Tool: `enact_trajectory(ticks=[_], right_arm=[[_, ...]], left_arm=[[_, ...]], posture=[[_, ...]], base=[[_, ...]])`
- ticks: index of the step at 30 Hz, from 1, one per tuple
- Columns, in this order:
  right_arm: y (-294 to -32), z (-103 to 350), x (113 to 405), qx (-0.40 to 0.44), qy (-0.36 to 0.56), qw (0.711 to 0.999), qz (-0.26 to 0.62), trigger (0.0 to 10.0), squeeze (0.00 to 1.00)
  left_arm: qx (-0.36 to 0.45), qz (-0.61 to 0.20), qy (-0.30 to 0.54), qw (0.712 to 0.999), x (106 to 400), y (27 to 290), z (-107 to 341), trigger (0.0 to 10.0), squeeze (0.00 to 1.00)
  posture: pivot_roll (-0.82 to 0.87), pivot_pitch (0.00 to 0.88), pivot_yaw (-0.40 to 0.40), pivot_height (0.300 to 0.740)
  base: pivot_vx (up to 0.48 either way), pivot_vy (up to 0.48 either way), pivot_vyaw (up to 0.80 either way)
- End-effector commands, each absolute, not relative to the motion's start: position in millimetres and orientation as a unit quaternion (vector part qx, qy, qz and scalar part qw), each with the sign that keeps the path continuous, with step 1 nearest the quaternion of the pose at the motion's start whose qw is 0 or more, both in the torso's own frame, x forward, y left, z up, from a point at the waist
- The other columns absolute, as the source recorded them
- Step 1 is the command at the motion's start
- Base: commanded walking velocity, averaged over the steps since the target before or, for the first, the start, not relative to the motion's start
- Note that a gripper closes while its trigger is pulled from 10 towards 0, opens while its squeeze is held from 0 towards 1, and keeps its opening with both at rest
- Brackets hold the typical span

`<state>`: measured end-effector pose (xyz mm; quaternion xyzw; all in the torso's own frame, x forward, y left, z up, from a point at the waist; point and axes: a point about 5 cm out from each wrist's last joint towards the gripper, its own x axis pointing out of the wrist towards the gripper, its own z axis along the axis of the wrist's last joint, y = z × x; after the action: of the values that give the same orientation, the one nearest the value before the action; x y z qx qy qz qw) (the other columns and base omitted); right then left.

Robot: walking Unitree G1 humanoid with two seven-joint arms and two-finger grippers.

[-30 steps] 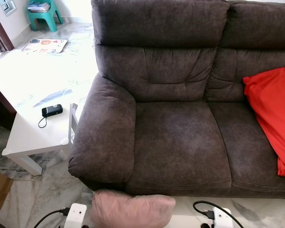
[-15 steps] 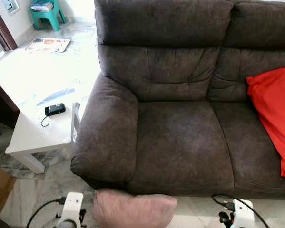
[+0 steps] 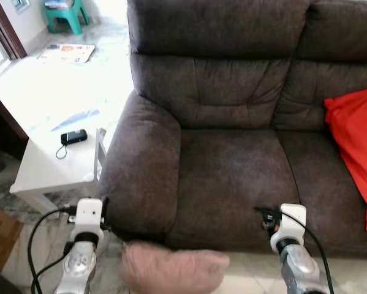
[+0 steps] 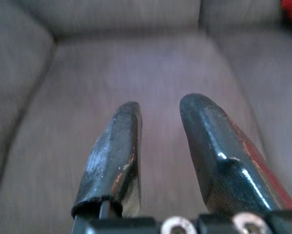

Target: Move the pillow to the sofa from floor

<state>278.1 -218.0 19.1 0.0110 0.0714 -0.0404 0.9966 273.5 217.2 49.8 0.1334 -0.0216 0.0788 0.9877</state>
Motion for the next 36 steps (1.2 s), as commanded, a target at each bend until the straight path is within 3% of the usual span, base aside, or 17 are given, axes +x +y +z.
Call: enact_trajectory(ticks=[1, 13, 36], right_arm=[[-214.8, 43.8, 284.3, 0.007, -0.006, 0.999, -0.038, 10.0, 0.0], [-204.3, 95.7, 283.8, -0.009, -0.122, 0.992, -0.035, 10.0, 0.0], [-202.1, 113.2, 292.1, -0.006, -0.114, 0.993, -0.042, 10.0, 0.0]], left_arm=[[0.15, 0.083, -0.079, 0.982, 278.4, 213.5, 72.6, 10.0, 0.0], [0.127, 0.091, -0.159, 0.975, 285.4, 189.7, 116.9, 10.0, 0.0], [0.123, 0.095, -0.133, 0.979, 288.7, 198.2, 121.3, 10.0, 0.0]], posture=[[-0.04, 0.054, -0.034, 0.74], [-0.04, 0.001, -0.027, 0.74], [-0.03, 0.077, -0.024, 0.74]], base=[[0.0, 0.0, 0.0], [0.0, 0.0, 0.0], [0.0, 0.0, 0.0]])
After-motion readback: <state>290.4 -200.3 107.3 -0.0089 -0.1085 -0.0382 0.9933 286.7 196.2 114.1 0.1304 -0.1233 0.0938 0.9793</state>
